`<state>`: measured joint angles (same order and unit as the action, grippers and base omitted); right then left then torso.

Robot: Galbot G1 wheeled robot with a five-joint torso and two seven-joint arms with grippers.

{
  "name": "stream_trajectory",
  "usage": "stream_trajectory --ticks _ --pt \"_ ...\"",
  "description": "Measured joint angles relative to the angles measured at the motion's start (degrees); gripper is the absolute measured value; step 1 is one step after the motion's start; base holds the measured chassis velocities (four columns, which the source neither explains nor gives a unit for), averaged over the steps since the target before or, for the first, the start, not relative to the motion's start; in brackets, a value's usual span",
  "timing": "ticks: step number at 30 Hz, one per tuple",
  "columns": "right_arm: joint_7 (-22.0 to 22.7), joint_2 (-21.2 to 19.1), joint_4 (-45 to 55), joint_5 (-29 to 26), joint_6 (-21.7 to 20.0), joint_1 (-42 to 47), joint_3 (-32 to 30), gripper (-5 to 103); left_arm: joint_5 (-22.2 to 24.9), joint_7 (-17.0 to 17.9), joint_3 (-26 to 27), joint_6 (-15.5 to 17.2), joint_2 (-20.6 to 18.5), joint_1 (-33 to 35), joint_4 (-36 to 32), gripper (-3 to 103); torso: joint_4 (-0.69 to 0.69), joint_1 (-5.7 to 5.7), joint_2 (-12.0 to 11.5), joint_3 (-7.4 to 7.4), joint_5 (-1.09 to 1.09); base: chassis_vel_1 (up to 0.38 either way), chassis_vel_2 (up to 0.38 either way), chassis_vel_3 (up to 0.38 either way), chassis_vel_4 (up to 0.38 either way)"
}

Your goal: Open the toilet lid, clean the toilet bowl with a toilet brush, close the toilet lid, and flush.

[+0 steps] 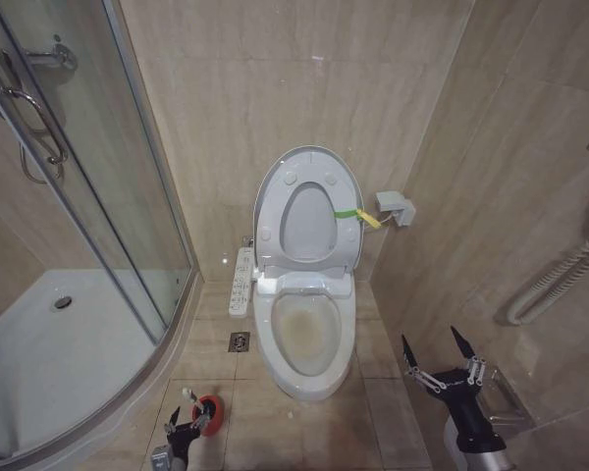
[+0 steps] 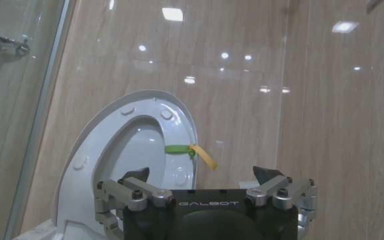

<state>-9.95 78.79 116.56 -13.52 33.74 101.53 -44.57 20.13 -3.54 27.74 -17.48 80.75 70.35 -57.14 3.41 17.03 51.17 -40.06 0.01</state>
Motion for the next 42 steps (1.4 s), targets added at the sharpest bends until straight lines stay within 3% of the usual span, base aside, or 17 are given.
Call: stream_trajectory --ticks 4,5,15,18,25,30,42 --pt "0.0 0.0 0.0 0.0 0.0 0.0 0.0 100 0.0 1.3 -0.5 2.3 1.0 3.1 -5.8 88 0.0 0.0 0.0 0.0 -0.01 0.0 0.0 0.0 0.0" --pt "0.0 0.0 0.0 0.0 0.0 0.0 0.0 100 -0.1 1.6 -0.6 2.7 1.1 3.7 -6.7 100 0.0 0.0 0.0 0.0 0.0 0.0 0.0 0.0 0.0" --pt "0.0 0.0 0.0 0.0 0.0 0.0 0.0 100 -2.3 5.8 -2.2 6.9 4.3 10.2 -16.8 100 0.0 0.0 0.0 0.0 -0.01 0.0 0.0 0.0 0.0" --pt "0.0 0.0 0.0 0.0 0.0 0.0 0.0 100 -3.1 6.0 -2.6 6.7 4.7 11.7 -19.1 100 0.0 0.0 0.0 0.0 0.0 0.0 0.0 0.0 0.0" --pt "0.0 0.0 0.0 0.0 0.0 0.0 0.0 100 -12.6 8.3 -2.7 4.9 5.4 16.9 -27.6 100 0.01 0.0 0.0 0.01 0.0 0.0 0.0 0.0 0.0" --pt "0.0 0.0 0.0 0.0 0.0 0.0 0.0 100 -17.4 9.7 -1.4 2.8 5.5 19.3 -29.6 100 0.0 0.0 0.0 0.01 -0.01 0.0 0.0 0.0 0.0" --pt "0.0 0.0 0.0 0.0 0.0 0.0 0.0 100 -16.1 11.0 0.8 2.1 4.5 26.8 -43.4 100 0.0 -0.01 0.0 0.01 -0.02 0.0 0.0 0.0 0.0"
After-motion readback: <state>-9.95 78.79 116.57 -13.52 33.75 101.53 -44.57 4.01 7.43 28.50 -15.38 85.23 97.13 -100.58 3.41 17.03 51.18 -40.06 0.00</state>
